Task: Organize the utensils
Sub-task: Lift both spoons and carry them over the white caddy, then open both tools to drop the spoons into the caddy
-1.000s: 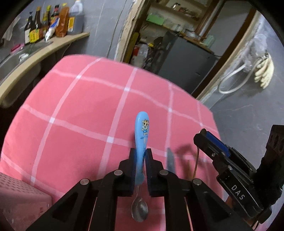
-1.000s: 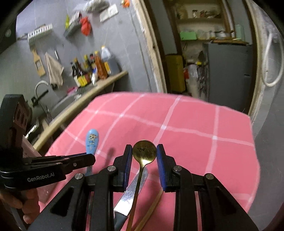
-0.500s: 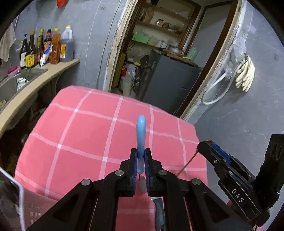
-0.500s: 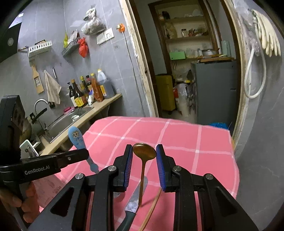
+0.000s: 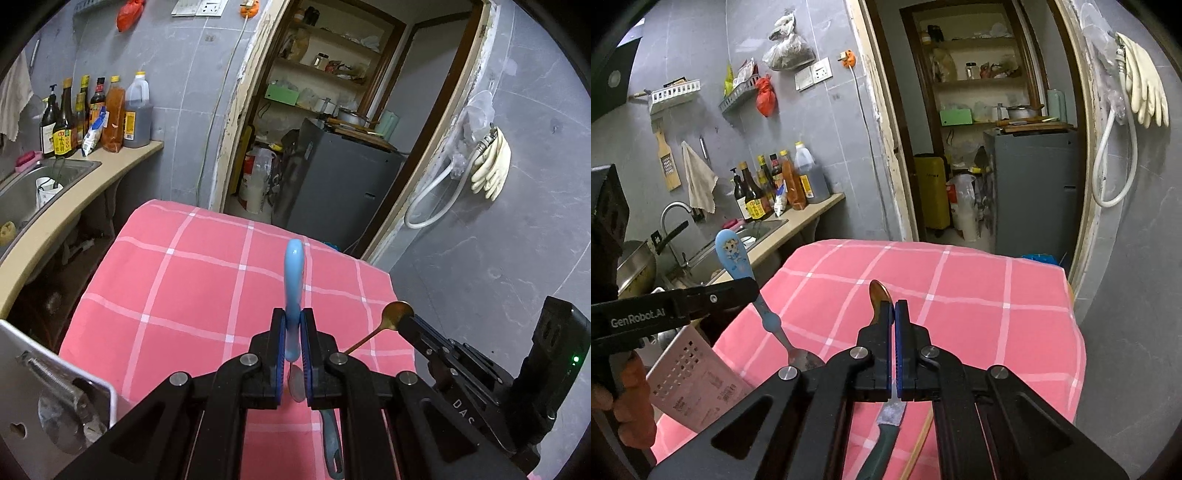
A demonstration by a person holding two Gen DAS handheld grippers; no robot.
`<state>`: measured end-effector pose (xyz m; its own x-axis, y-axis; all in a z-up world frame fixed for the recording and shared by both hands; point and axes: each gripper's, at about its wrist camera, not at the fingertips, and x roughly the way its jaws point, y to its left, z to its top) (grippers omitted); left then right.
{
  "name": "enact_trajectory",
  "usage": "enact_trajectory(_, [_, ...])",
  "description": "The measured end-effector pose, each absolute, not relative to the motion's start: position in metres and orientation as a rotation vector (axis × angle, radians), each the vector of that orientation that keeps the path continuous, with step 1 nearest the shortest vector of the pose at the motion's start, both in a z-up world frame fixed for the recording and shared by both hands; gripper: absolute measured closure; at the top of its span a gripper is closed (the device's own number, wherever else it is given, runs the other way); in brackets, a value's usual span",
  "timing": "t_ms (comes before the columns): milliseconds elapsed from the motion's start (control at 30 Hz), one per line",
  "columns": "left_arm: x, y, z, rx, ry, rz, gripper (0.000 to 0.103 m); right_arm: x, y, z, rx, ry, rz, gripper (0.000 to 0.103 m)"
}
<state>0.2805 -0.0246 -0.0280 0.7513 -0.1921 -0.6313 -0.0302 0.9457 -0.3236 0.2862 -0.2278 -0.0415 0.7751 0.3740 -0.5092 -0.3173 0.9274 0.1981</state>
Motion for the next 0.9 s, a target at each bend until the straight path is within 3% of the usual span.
enact_trajectory(200, [0.267, -0.018, -0.003, -0.344, 0.668, -0.102, 0.095, 0.266, -0.228, -0.004, 0.090, 0.491, 0.339, 0.101])
enact_trajectory(600, [0.206, 0.045, 0.100, -0.220, 0.486, -0.050, 0.095, 0.211, -0.175, 0.109, 0.014, 0.312, 0.418, 0.101])
enact_trajectory(900, [0.163, 0.086, 0.087, -0.162, 0.536, -0.011, 0.095, 0.171, -0.097, 0.099, -0.091, 0.371, 0.548, 0.101])
